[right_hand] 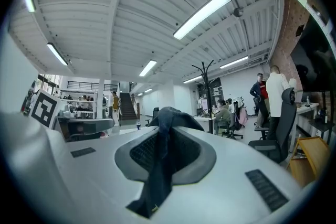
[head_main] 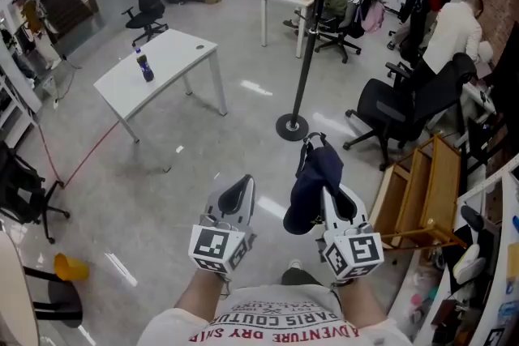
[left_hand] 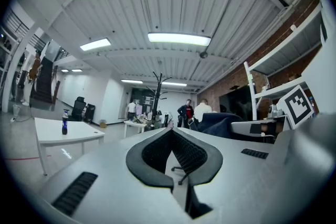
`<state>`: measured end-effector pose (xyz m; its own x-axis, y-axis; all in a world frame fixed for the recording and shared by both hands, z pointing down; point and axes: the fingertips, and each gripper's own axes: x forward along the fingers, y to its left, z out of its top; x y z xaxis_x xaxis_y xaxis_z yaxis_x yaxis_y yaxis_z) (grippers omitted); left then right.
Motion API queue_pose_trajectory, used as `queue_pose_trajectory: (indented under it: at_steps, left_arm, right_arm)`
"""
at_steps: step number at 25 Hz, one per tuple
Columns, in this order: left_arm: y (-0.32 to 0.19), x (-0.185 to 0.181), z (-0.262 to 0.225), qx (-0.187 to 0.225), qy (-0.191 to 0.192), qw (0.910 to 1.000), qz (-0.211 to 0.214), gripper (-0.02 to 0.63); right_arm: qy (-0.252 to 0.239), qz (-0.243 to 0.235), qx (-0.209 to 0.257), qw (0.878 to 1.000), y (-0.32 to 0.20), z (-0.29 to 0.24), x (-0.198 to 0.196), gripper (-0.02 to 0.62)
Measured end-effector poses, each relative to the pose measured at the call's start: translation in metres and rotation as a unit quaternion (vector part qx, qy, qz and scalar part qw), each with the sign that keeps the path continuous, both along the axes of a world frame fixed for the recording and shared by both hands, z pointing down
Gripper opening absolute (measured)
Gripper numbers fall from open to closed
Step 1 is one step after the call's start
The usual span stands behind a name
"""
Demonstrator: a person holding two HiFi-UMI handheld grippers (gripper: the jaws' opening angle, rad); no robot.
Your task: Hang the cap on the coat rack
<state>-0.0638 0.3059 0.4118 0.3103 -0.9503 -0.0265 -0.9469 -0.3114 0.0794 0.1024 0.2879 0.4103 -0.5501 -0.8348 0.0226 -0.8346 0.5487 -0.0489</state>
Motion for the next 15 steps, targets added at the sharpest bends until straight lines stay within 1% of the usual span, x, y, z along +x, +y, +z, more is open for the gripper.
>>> queue_pose_trajectory:
  at_steps: [3,7,10,15]
  left_arm:
    - [-0.019,-0.009,0.008,-0.005,0.005,0.9999,-0.008,0.005]
    - [-0.061,-0.010,0.020,-0.016,0.001,0.9997,-0.017,0.005]
    - [-0.104,-0.009,0.019,-0.016,-0.006,0.9997,-0.019,0.005]
    - [-0.185,0.002,0.007,-0.011,-0.020,0.9997,-0.006,0.005]
  right_arm:
    - [0.003,-0.006,-0.002,1.000,-0.021,0.005,-0.006,0.040]
    - [-0.002,-0.013,-0.006,1.000,-0.066,0.013,-0.006,0.040]
    - [-0.007,-0.017,-0.007,1.000,-0.111,0.014,-0.005,0.040]
    - [-0.019,-0.023,-0.009,1.000,-0.193,0.008,-0.003,0.040]
